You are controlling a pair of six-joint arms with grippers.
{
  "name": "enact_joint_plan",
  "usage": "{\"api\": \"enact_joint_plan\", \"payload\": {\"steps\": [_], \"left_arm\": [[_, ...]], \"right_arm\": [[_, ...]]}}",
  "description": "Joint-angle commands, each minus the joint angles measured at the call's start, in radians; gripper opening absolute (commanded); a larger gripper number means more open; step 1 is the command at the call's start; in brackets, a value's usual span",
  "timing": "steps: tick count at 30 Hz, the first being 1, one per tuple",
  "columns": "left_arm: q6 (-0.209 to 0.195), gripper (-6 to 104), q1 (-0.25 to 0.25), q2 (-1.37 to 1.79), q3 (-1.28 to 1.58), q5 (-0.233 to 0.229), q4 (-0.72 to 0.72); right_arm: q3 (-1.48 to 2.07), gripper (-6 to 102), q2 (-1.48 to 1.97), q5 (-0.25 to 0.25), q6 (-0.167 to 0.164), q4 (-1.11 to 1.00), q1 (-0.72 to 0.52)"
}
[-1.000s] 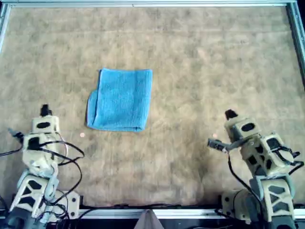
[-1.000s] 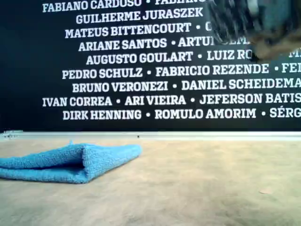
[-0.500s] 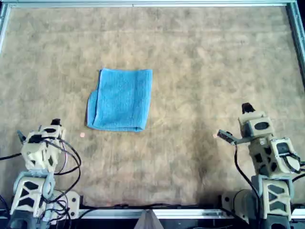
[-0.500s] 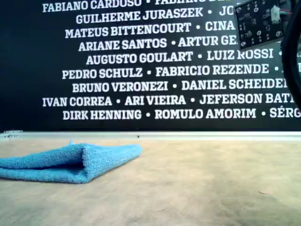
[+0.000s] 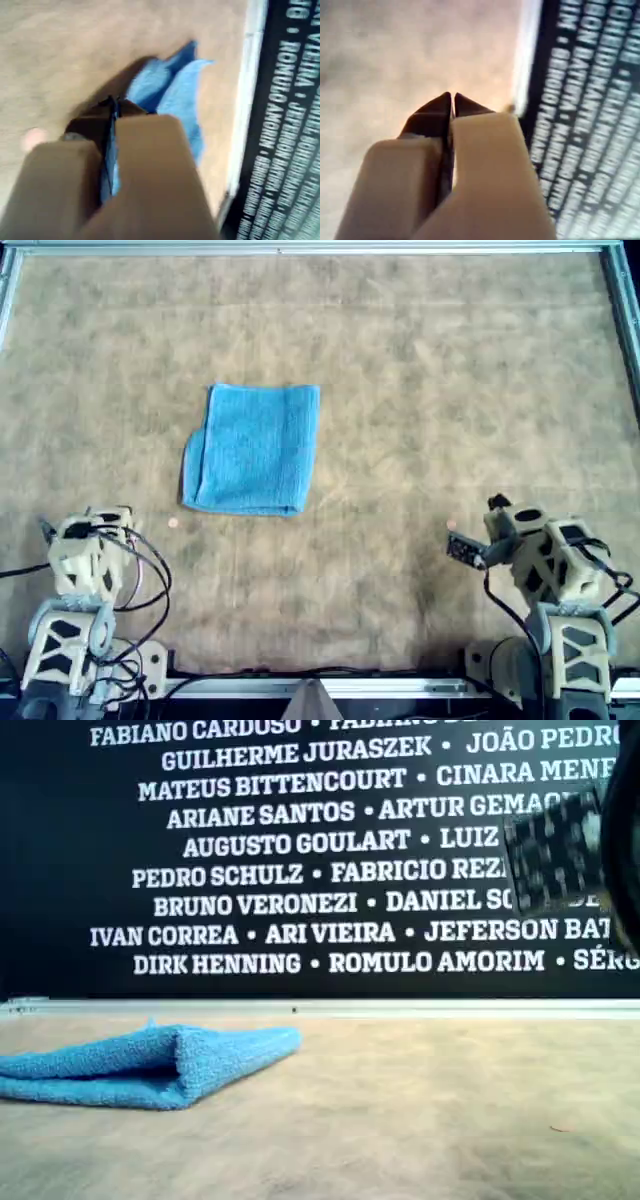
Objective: Fold a cloth
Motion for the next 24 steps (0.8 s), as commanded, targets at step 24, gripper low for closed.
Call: {"api": "enact_joint_plan", "payload": {"steps": [24], "left_arm": [[0.008, 0, 0.011, -0.005, -0.015, -0.009, 0.336]], "right_arm": [[0.012, 3, 0.043, 0.003, -0.003, 0.261, -0.002]]}}
